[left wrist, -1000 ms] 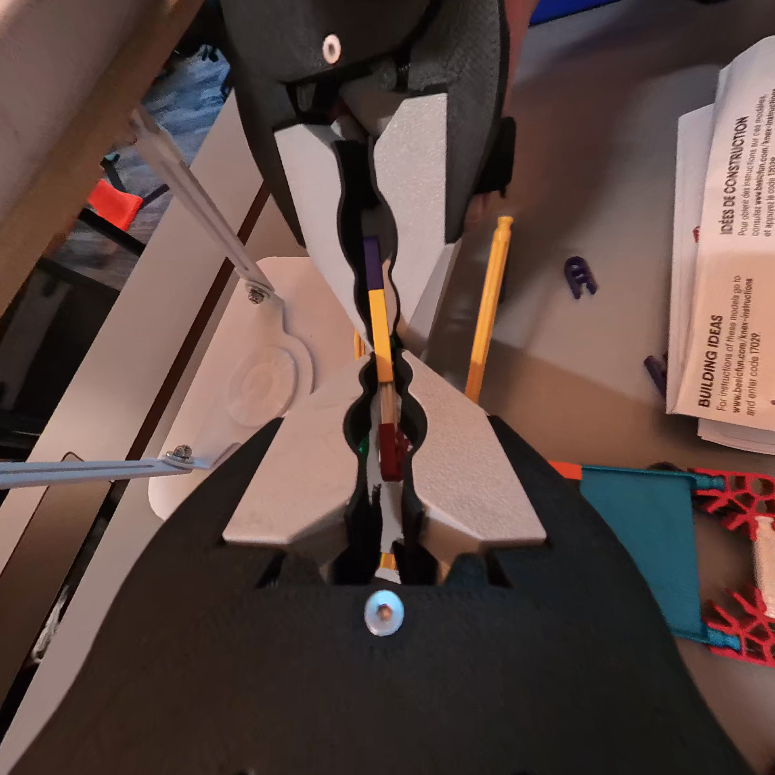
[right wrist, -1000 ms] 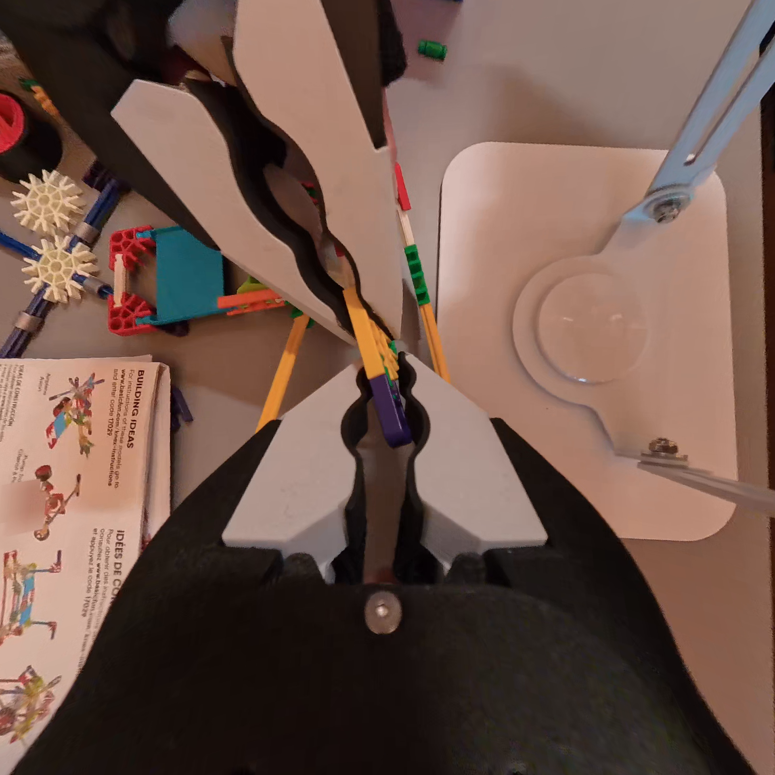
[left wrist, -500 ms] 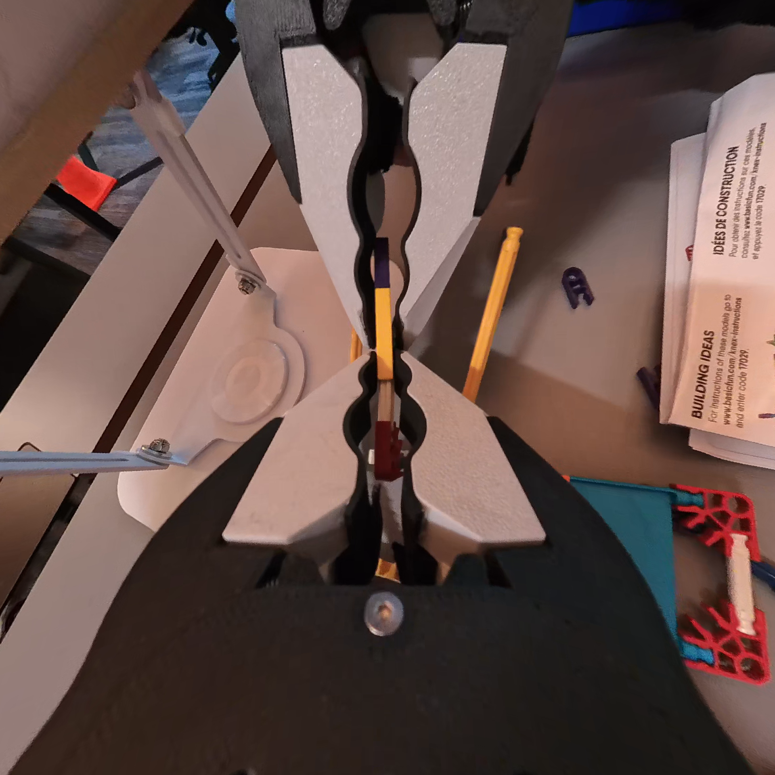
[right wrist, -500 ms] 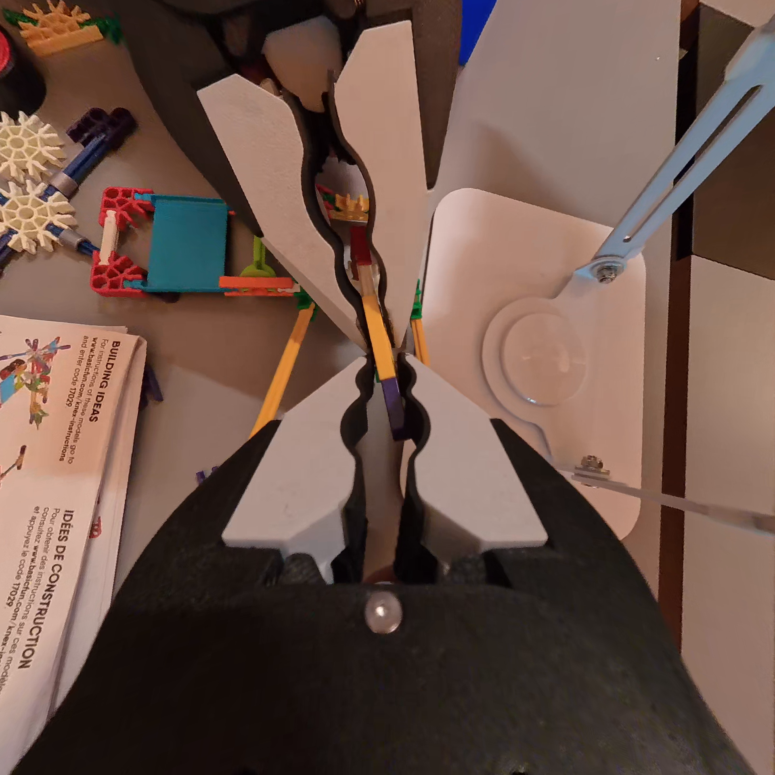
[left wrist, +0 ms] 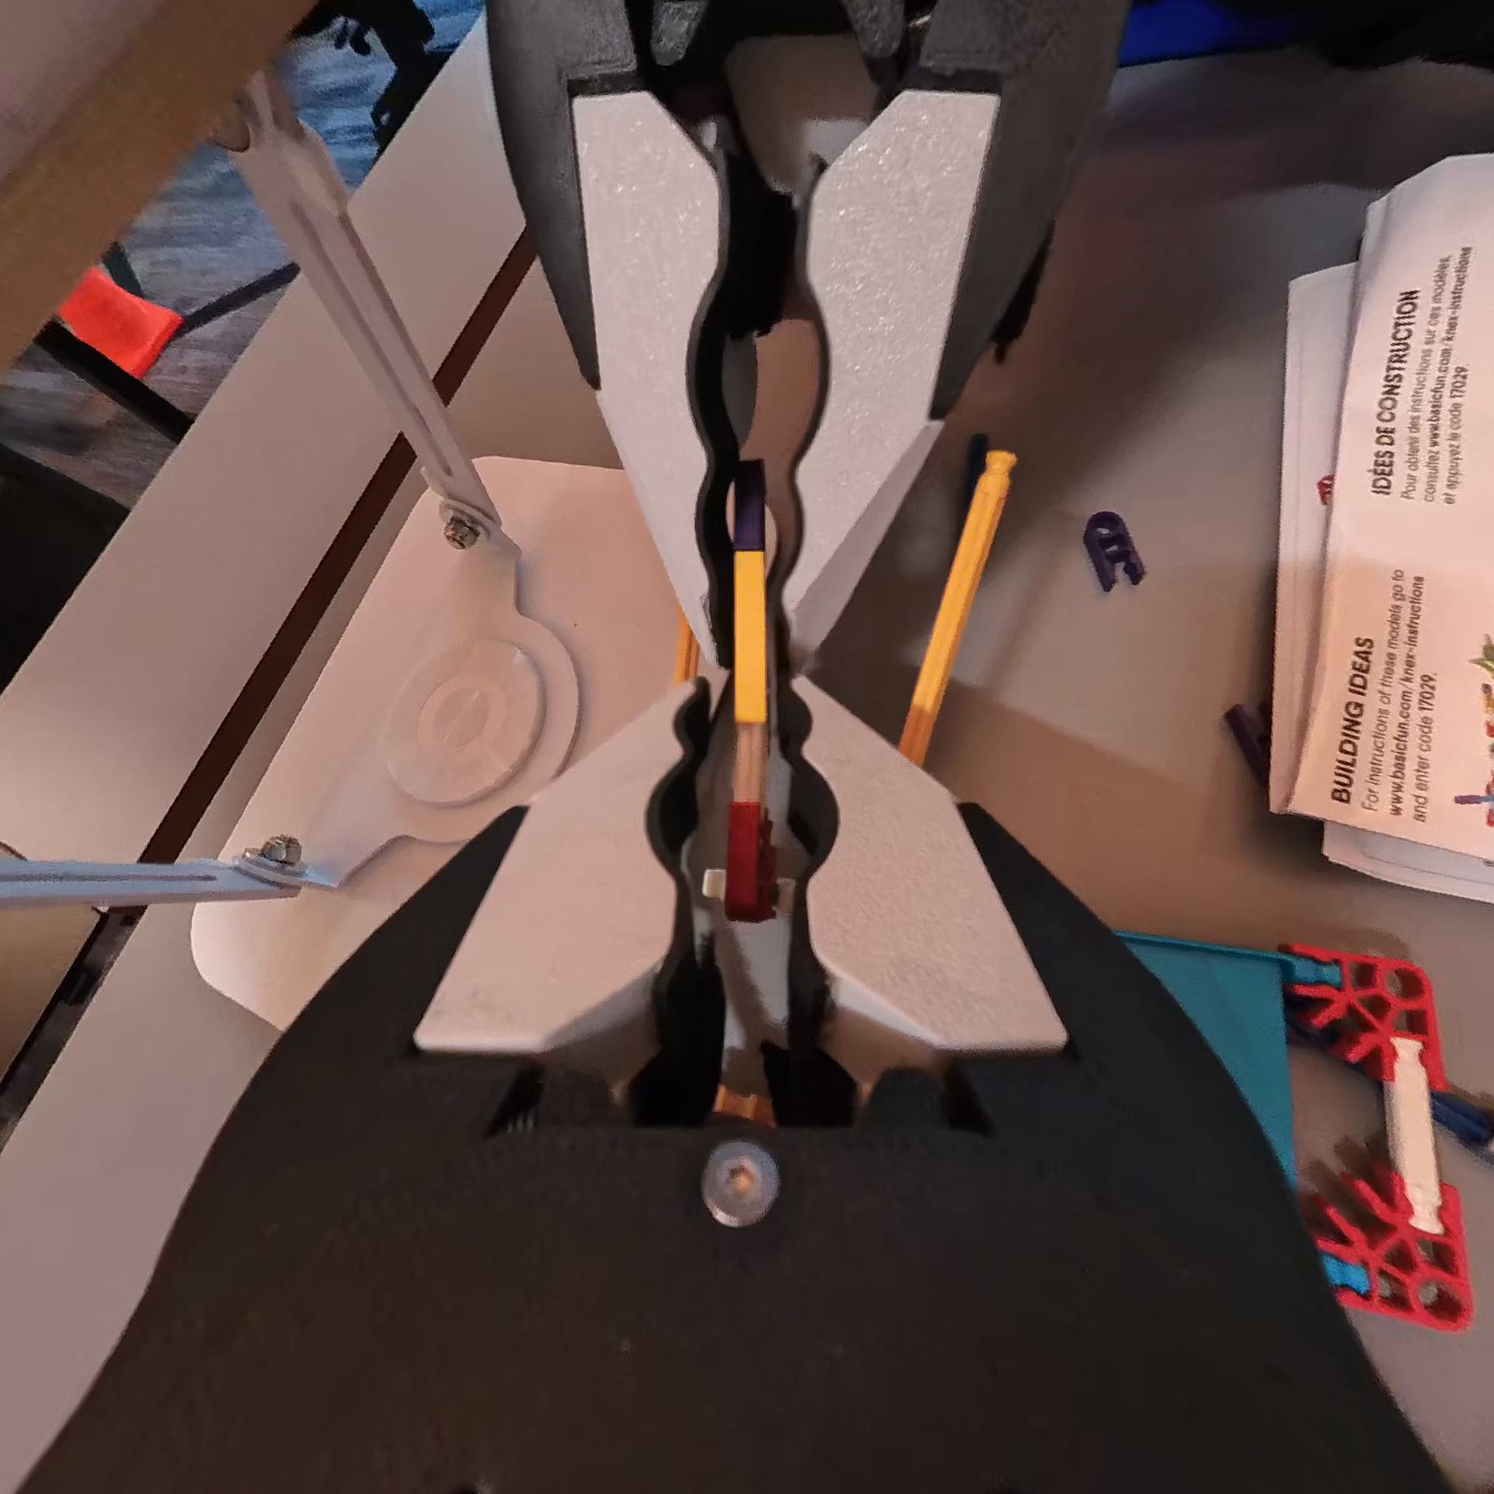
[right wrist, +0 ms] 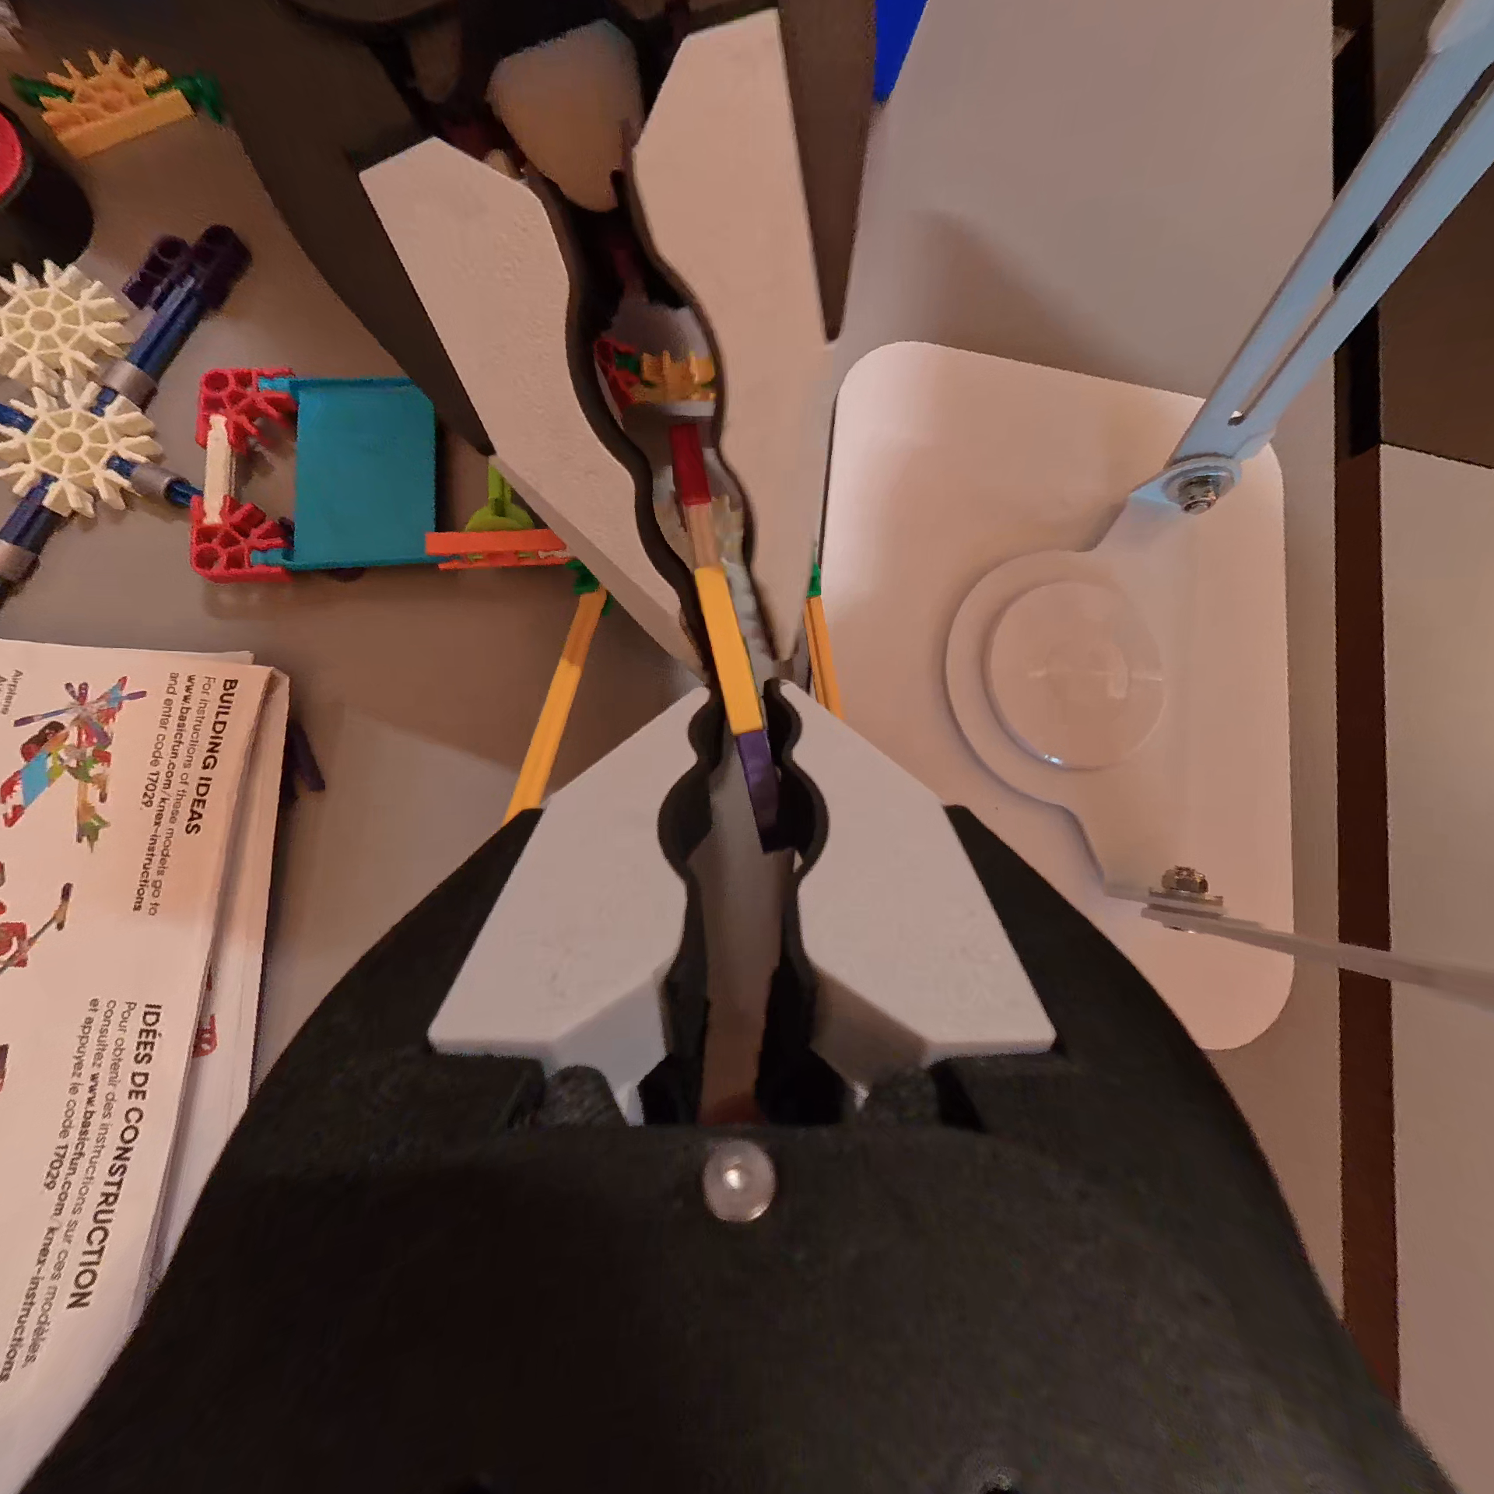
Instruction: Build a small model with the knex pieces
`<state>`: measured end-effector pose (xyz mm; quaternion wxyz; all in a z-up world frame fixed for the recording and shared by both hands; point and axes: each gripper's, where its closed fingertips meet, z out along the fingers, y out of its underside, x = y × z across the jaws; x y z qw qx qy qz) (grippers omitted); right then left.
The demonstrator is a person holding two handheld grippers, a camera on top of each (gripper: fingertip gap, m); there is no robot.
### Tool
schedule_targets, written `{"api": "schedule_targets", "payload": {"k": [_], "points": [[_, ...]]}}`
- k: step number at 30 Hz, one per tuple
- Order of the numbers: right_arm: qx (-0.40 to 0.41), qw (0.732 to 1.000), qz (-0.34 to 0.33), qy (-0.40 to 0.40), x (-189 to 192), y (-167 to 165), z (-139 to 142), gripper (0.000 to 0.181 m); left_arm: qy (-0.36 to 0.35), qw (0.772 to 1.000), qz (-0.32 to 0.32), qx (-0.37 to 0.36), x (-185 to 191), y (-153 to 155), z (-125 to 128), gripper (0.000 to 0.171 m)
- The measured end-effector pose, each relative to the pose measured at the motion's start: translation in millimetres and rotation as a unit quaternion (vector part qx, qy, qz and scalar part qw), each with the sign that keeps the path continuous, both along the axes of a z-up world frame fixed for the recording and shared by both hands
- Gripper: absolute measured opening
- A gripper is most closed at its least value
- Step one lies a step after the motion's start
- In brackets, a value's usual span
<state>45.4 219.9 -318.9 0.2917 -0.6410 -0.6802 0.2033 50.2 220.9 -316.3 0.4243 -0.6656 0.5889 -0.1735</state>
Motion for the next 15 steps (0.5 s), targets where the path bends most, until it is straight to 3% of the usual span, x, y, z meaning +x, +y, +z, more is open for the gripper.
{"api": "schedule_targets", "payload": {"k": [5, 15], "points": [[-0.003, 1.0, 0.0, -0.006, 2, -2, 2, 0.012, 0.007, 1.0, 0.015, -0.009, -12, 3, 11, 0.027], [-0.025, 1.0, 0.006, -0.002, -5, -6, -9, 0.006, 0.052, 0.998, 0.008, -0.036, -19, -7, -6, 0.009]]}}
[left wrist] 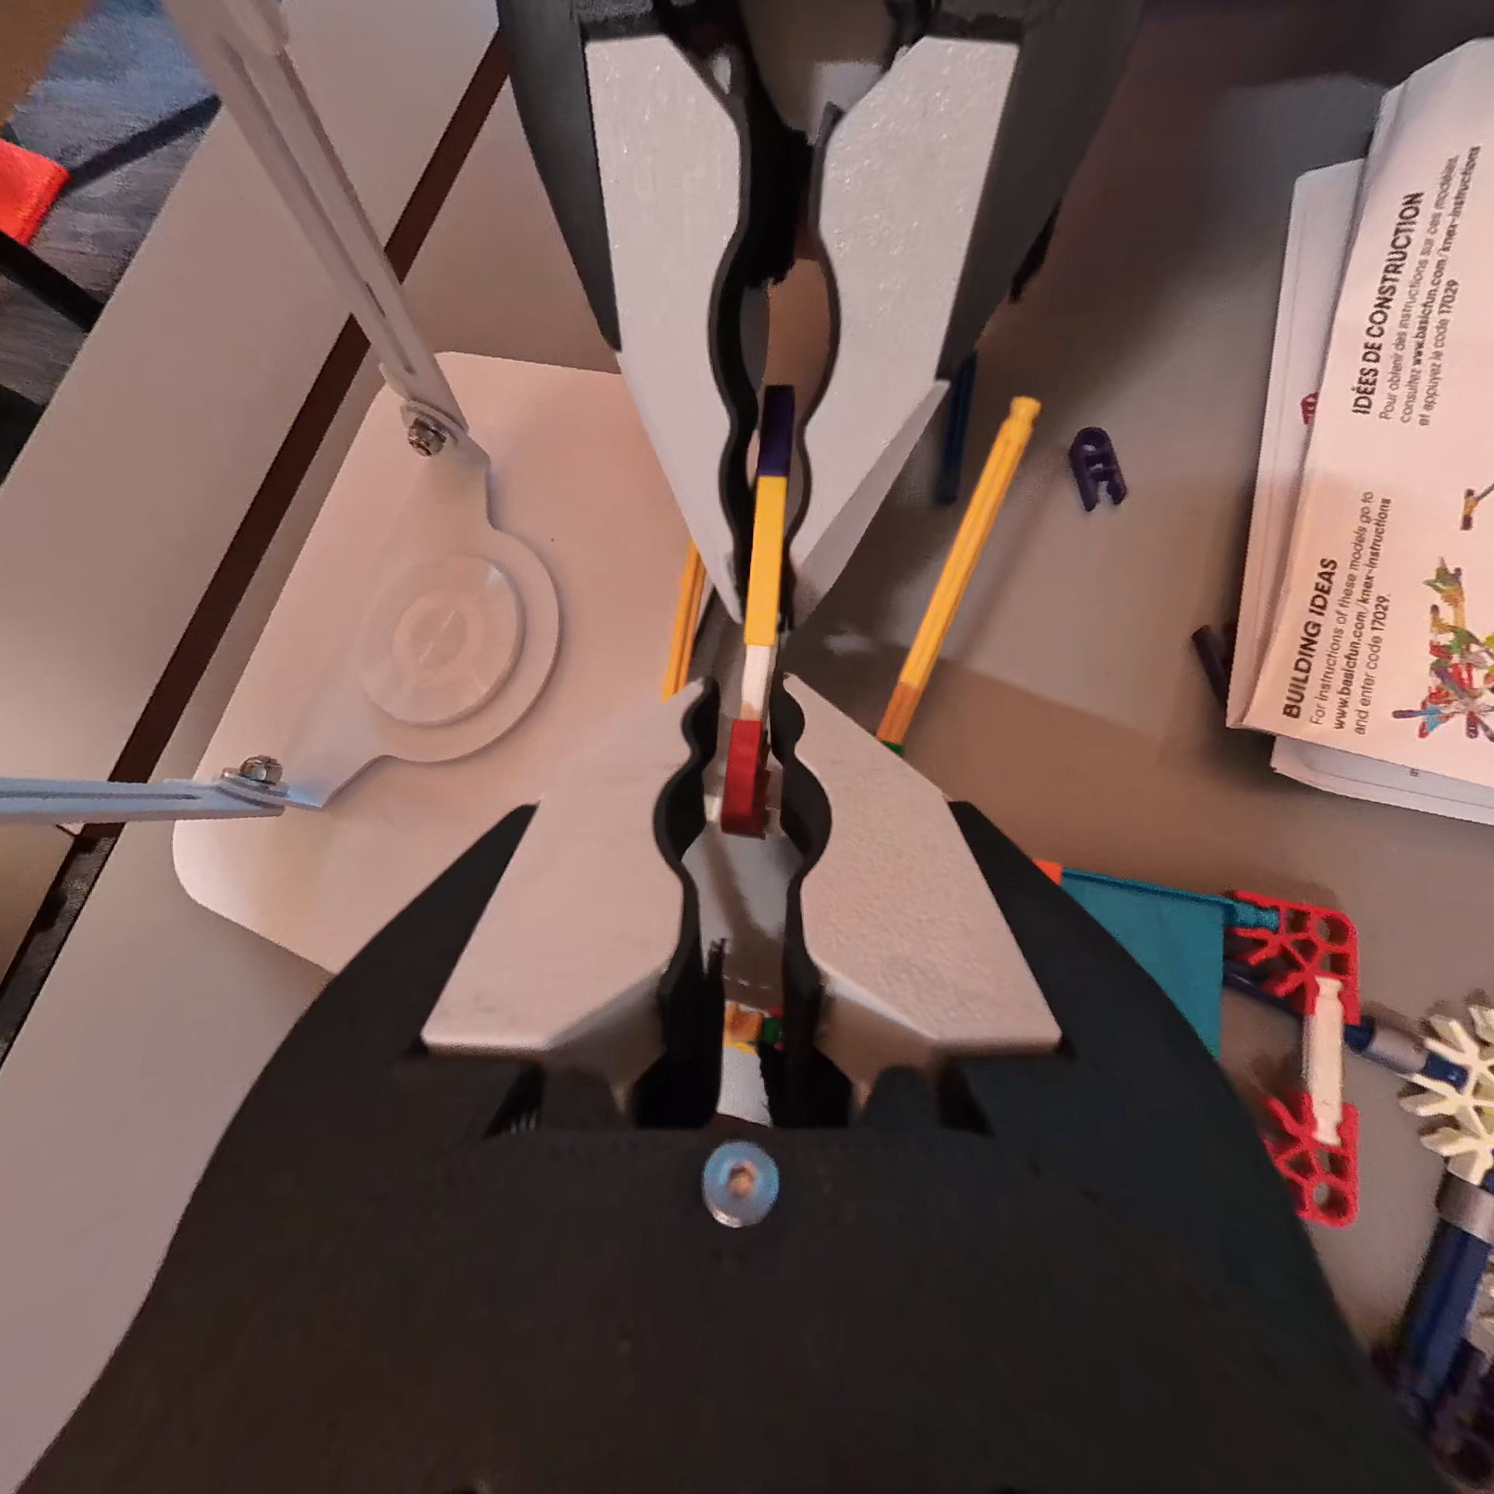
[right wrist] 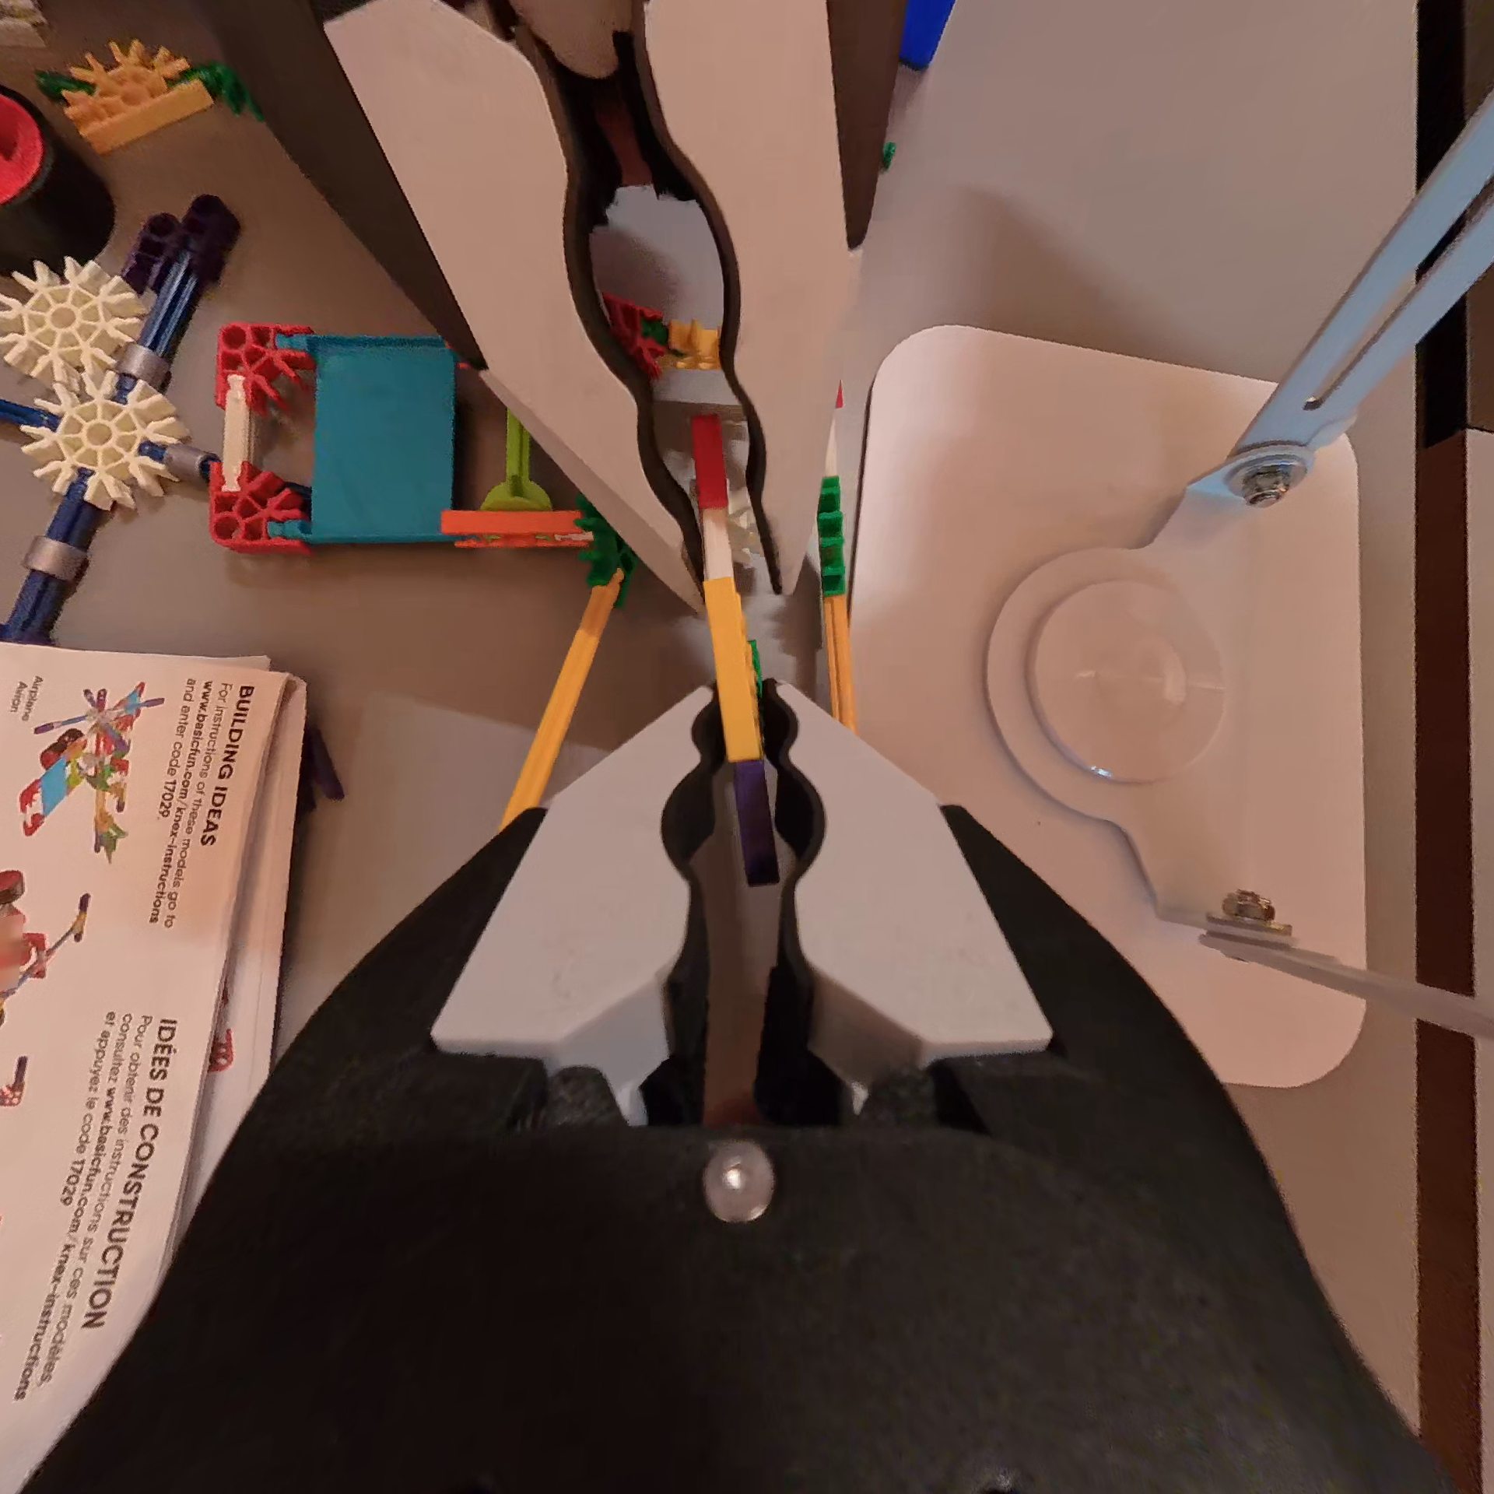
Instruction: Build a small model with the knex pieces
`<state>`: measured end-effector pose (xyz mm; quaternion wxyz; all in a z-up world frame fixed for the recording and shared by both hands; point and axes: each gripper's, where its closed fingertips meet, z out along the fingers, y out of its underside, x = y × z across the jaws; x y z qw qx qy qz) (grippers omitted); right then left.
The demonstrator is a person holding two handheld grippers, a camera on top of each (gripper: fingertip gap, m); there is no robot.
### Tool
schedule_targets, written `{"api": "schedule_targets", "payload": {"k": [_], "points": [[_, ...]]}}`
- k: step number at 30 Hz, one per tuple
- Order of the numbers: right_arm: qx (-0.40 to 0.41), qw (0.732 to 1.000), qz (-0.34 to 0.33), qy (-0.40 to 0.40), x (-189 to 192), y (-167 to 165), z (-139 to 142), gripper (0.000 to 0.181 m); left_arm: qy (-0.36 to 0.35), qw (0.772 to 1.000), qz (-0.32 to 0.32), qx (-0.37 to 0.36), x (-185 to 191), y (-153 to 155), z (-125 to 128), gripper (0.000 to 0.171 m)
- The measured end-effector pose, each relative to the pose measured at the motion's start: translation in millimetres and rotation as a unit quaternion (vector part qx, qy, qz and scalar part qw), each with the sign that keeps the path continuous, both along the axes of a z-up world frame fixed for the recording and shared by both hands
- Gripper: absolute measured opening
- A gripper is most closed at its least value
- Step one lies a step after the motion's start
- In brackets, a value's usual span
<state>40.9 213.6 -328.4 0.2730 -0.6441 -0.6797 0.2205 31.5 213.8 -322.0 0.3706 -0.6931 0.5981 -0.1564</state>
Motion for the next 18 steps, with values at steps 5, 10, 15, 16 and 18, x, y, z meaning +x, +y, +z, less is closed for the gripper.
{"api": "schedule_targets", "payload": {"k": [5, 10, 15, 16, 18], "points": [[-0.056, 0.998, -0.006, 0.007, 0.5, -4.8, -1.3, 0.004, -0.004, 1.0, -0.003, -0.001, 1.3, -0.7, -1.0, 0.006], [-0.082, 0.997, -0.014, 0.009, -0.3, -6.5, -1.8, 0.004, -0.006, 1.0, -0.005, -0.004, 1.1, -0.9, -1.2, 0.006], [-0.09, 0.996, -0.019, 0.012, -1.0, -5.6, -1.8, 0.004, -0.007, 1.0, -0.002, -0.002, 0.8, 0.3, -1.5, 0.007], [-0.088, 0.996, -0.021, 0.012, -1.2, -5.0, -1.6, 0.004, -0.006, 1.0, -0.001, -0.001, 0.9, 0.7, -1.9, 0.007], [-0.084, 0.996, -0.022, 0.016, -2.2, -4.2, -0.3, 0.005, 0.0, 1.0, 0.001, 0.001, 0.5, 1.2, -3.8, 0.007]]}}
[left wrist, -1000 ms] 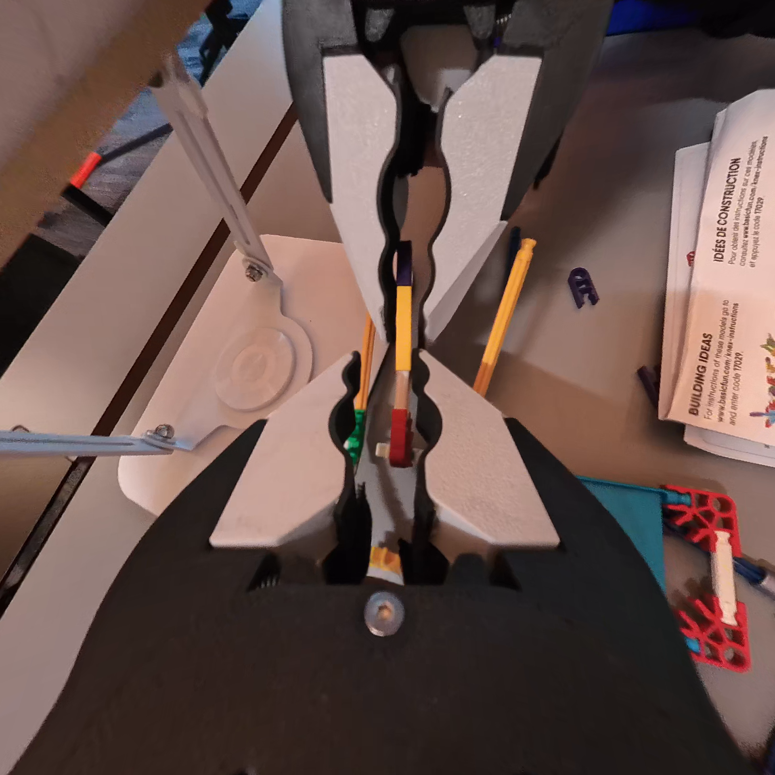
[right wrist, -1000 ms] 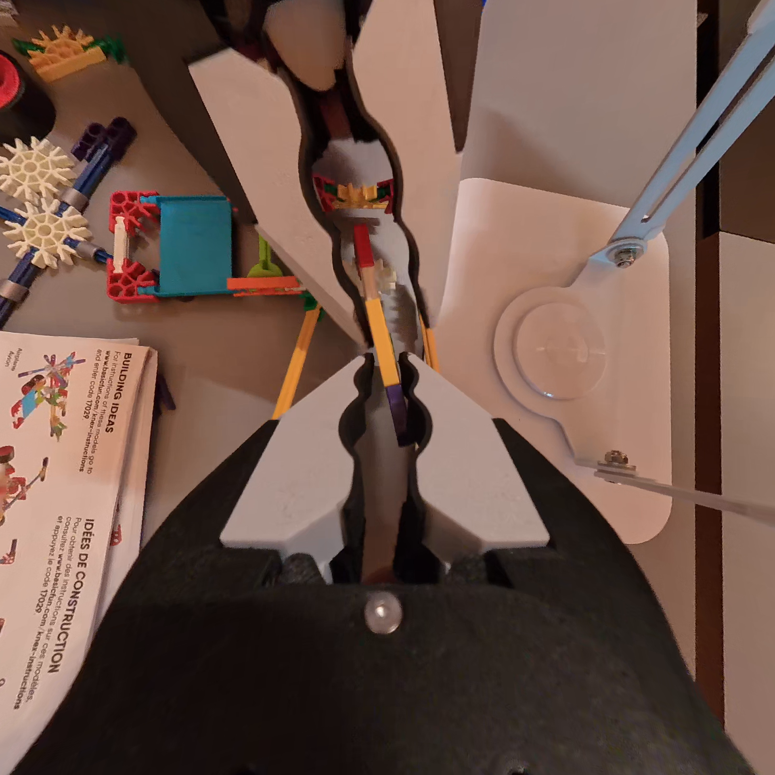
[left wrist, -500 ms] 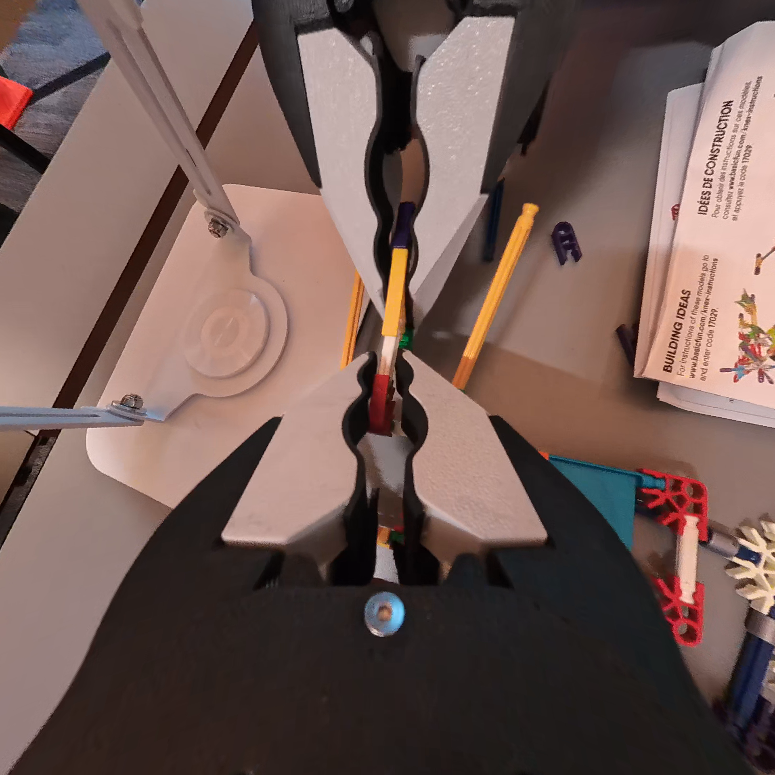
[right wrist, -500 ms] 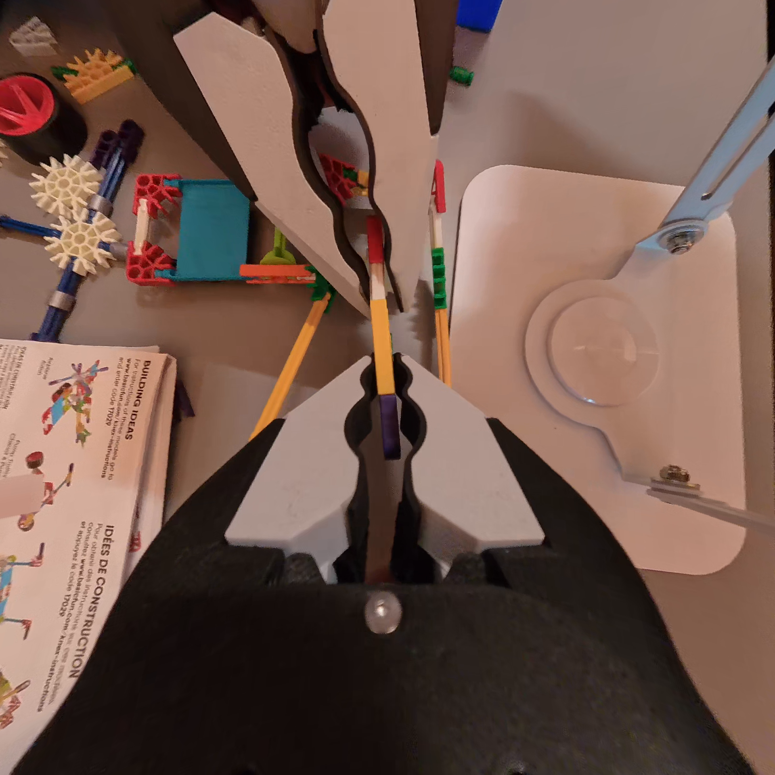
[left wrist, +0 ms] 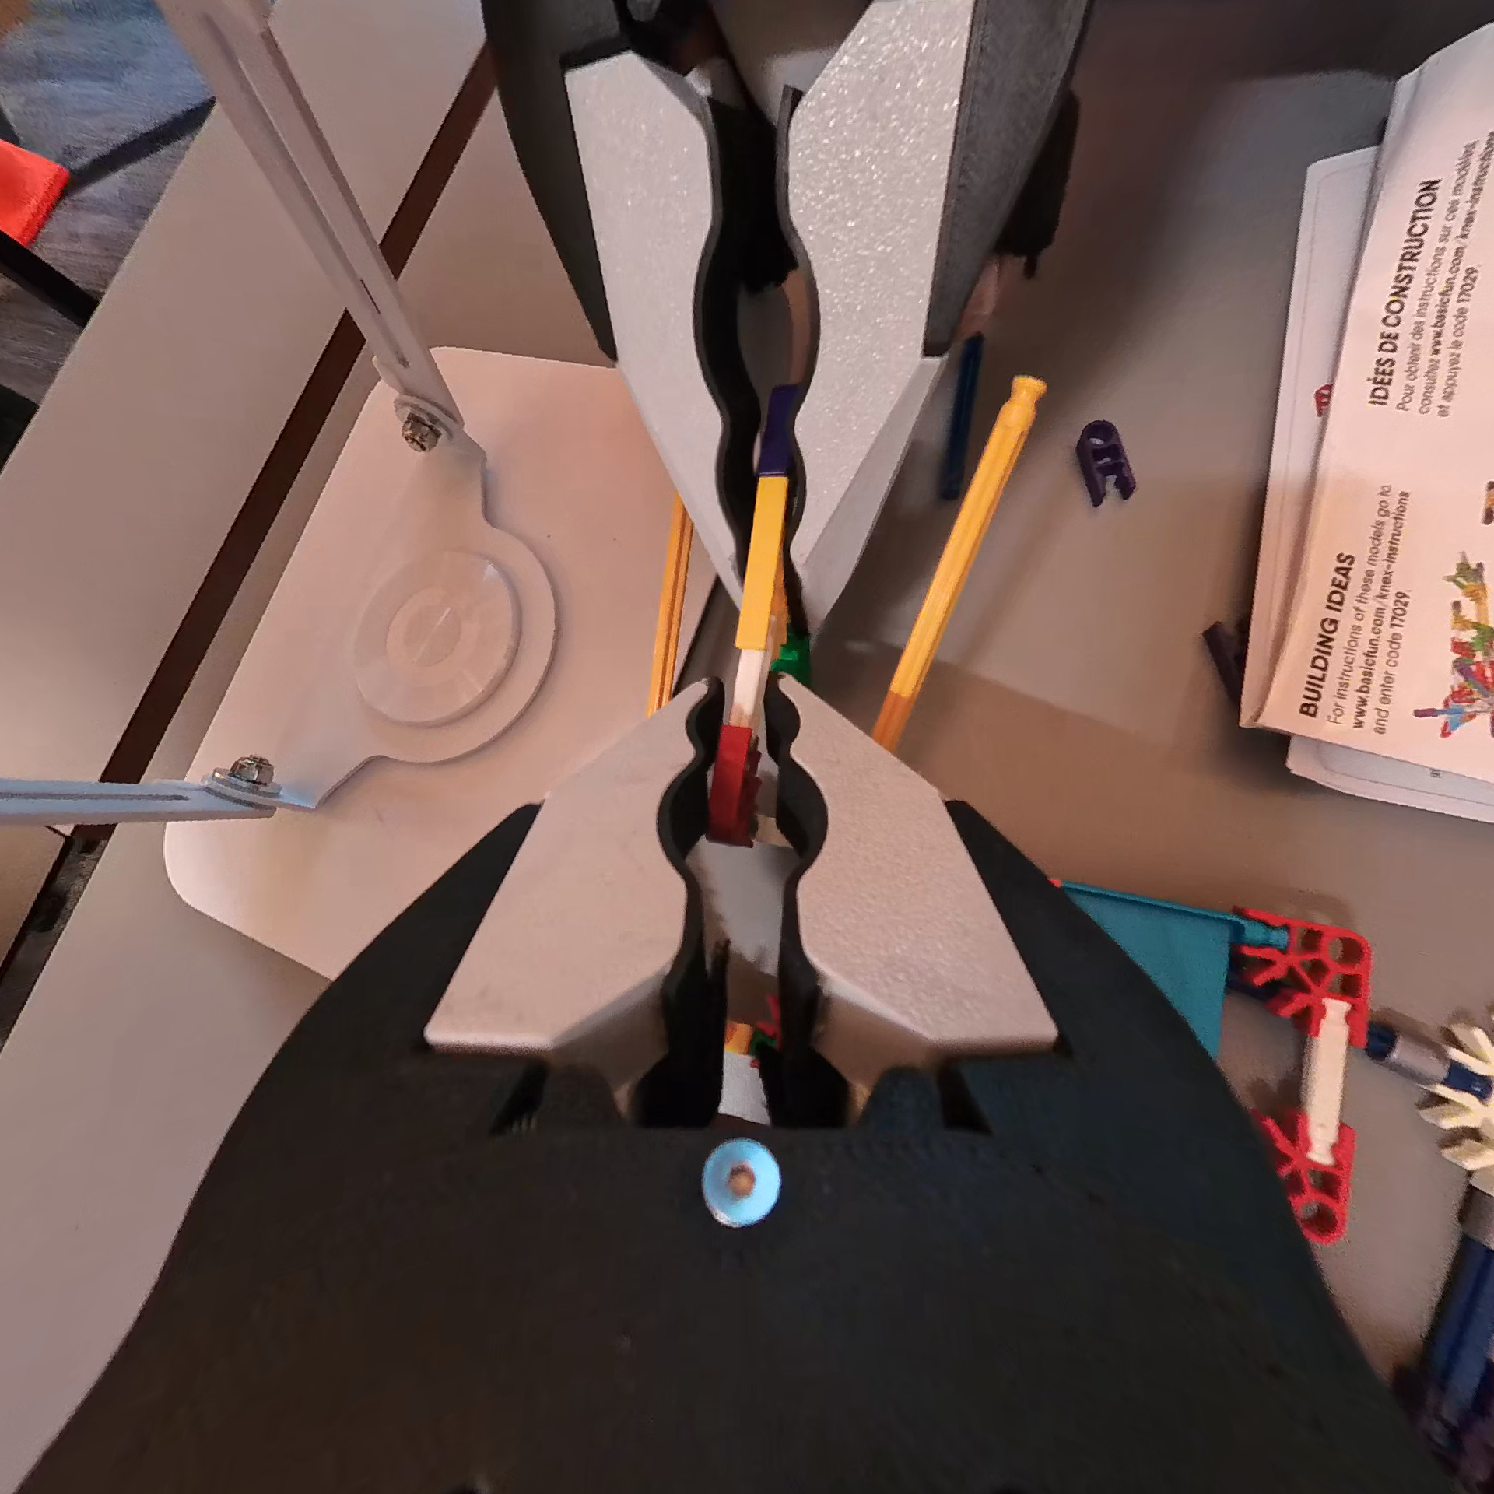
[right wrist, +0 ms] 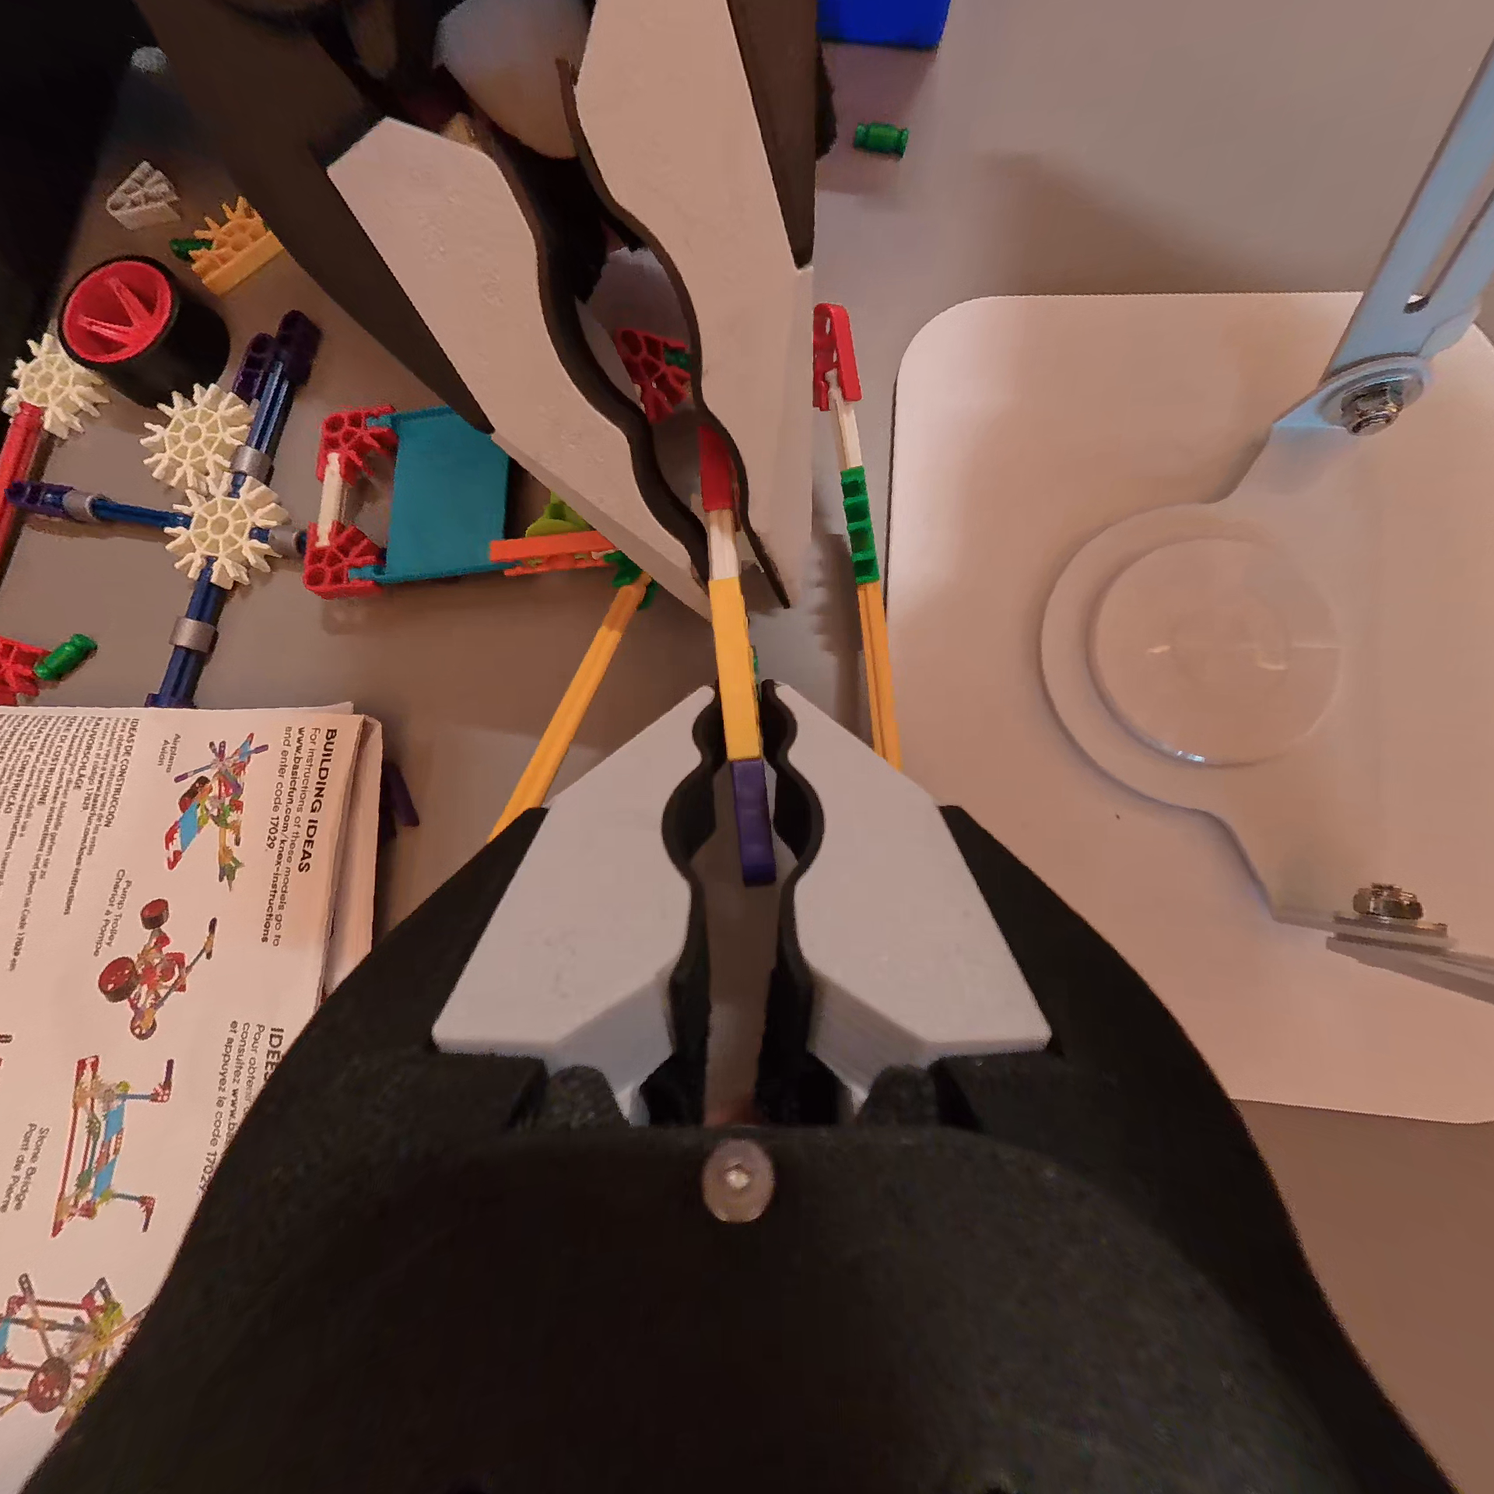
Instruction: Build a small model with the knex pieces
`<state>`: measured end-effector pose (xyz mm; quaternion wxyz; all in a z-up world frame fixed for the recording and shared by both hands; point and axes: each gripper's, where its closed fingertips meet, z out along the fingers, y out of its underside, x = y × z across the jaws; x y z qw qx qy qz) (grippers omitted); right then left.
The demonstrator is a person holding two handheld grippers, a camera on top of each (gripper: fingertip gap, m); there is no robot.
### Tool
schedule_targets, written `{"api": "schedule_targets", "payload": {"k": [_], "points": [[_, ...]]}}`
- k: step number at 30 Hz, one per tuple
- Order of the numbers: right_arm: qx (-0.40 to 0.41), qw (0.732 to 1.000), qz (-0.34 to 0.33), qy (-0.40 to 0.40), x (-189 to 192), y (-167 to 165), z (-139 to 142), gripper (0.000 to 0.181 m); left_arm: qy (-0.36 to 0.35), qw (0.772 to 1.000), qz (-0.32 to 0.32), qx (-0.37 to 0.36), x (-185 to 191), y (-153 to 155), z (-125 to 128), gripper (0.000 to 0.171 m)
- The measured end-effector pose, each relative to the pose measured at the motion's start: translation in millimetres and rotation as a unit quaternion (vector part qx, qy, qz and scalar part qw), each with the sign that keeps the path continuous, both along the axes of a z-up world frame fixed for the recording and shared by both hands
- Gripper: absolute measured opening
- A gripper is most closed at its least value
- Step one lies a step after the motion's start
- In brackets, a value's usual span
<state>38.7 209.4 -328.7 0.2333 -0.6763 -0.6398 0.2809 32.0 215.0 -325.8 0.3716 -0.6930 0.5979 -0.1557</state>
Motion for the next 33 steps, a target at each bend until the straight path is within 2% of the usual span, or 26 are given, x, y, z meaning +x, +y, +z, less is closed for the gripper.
{"api": "schedule_targets", "payload": {"k": [5, 19, 27, 33], "points": [[0.024, 1.0, -0.007, -0.009, 1, 5, 0, 0.015, 0.003, 1.0, -0.001, 0.003, 1, 0, -1, 0.012], [0.103, 0.992, -0.019, -0.075, 17, 16, 2, 0.022, 0.011, 1.0, -0.002, 0.016, 2, -1, 3, 0.022], [0.115, 0.99, -0.017, -0.078, 18, 15, 8, 0.023, 0.006, 1.0, -0.001, 0.017, 2, -1, 7, 0.025], [0.122, 0.989, -0.022, -0.076, 23, 16, 17, 0.024, 0.007, 1.0, 0.007, 0.024, 1, -2, 18, 0.027]]}}
